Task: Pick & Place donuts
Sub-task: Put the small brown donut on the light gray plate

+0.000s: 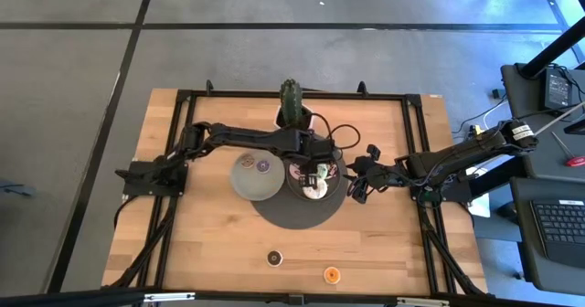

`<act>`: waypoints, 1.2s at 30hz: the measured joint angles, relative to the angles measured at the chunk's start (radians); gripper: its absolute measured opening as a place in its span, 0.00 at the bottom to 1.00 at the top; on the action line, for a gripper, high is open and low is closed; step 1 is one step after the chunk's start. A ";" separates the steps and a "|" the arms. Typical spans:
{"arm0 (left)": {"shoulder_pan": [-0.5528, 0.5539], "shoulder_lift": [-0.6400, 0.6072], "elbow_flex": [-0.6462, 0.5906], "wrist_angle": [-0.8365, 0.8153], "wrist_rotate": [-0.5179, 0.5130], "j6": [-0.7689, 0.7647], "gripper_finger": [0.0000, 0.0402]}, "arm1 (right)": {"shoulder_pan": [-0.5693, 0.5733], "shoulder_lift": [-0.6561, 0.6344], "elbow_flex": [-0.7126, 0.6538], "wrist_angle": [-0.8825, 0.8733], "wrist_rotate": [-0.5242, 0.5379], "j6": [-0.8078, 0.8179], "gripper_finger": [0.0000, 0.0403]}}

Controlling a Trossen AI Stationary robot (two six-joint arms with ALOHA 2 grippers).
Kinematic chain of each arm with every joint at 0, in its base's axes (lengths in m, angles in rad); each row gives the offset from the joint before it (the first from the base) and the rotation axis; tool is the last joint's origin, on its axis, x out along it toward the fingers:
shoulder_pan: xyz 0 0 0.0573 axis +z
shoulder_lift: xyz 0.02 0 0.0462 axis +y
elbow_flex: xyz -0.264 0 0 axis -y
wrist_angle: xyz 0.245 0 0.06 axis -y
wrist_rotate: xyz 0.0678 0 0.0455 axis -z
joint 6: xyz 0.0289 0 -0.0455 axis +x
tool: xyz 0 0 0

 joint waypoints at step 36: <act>-0.547 -0.082 -0.214 0.020 0.211 -0.338 0.37 | 0.000 0.000 0.001 -0.023 -0.010 0.032 0.38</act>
